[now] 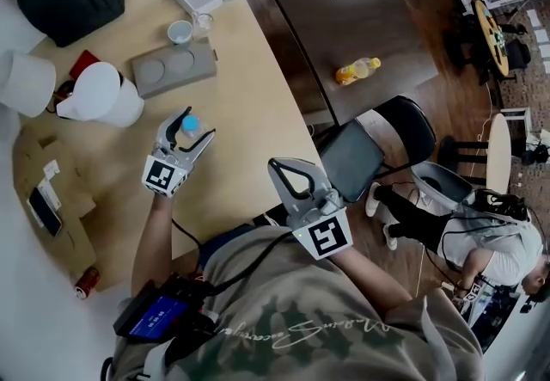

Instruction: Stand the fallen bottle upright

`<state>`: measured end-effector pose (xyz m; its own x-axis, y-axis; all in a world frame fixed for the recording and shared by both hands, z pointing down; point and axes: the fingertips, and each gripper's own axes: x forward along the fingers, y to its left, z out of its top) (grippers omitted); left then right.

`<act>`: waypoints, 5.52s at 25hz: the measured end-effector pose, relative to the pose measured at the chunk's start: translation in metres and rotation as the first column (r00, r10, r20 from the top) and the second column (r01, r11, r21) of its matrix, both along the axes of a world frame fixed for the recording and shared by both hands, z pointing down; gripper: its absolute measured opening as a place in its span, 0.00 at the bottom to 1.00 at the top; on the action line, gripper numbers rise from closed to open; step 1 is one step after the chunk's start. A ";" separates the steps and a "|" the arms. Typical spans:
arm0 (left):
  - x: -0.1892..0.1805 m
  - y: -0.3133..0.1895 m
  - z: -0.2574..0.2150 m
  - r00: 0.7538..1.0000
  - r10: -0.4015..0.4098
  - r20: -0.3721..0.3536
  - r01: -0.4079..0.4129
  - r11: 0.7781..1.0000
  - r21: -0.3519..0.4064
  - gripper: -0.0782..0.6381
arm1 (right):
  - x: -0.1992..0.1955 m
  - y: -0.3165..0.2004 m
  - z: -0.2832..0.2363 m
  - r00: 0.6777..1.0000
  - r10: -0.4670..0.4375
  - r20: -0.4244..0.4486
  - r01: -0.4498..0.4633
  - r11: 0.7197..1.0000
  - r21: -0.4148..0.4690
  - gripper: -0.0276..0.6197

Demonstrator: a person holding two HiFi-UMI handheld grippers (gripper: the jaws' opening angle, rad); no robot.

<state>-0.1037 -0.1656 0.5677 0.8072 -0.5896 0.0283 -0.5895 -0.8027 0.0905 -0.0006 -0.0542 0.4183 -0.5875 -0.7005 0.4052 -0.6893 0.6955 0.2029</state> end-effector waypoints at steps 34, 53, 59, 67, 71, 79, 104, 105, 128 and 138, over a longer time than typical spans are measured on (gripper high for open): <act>-0.001 0.025 0.007 0.998 0.055 0.008 -0.056 0.994 0.091 0.60 | -0.051 0.024 -0.013 0.972 -0.057 0.227 0.056 0.998 0.011 0.05; -0.014 0.048 -0.033 0.997 -0.012 0.072 0.000 0.986 0.169 0.59 | -0.042 0.030 -0.027 0.953 -0.122 0.277 0.111 0.992 0.057 0.05; -0.015 0.068 -0.057 0.988 -0.025 0.153 -0.014 0.969 0.248 0.59 | -0.039 0.035 -0.032 0.942 -0.140 0.304 0.123 0.990 0.072 0.05; -0.002 0.108 -0.102 0.986 -0.028 0.165 0.003 0.989 0.150 0.11 | -0.038 0.032 -0.037 0.922 -0.163 0.352 0.142 0.986 0.084 0.05; 0.005 0.124 -0.117 0.986 -0.042 0.163 0.019 0.990 0.142 0.11 | -0.042 0.026 -0.035 0.913 -0.179 0.366 0.157 0.983 0.091 0.05; -0.006 0.136 -0.134 0.985 -0.137 0.102 0.130 0.989 0.066 0.11 | -0.061 0.025 -0.034 0.894 -0.214 0.393 0.190 0.977 0.099 0.05; -0.059 0.198 -0.171 0.954 -0.294 0.049 0.290 0.954 0.078 0.11 | -0.058 0.081 -0.057 0.919 -0.134 0.371 0.070 0.981 0.181 0.05; -0.054 0.204 -0.174 0.950 -0.308 0.047 0.303 0.949 0.085 0.11 | -0.052 0.087 -0.058 0.916 -0.141 0.375 0.075 0.980 0.186 0.05; 0.084 0.392 -0.214 0.886 -0.458 0.077 0.451 0.888 0.094 0.11 | 0.066 0.257 -0.074 0.861 -0.240 0.448 0.176 0.968 0.180 0.05; 0.073 0.420 -0.228 0.895 -0.445 0.041 0.442 0.895 0.064 0.11 | 0.035 0.272 -0.089 0.869 -0.259 0.423 0.182 0.960 0.214 0.05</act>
<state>-0.0303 0.2549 0.3396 0.4598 -0.8877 0.0237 -0.8880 -0.4596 0.0150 0.0345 0.2182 0.3292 -0.8245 -0.5644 -0.0412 -0.5657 0.8238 0.0361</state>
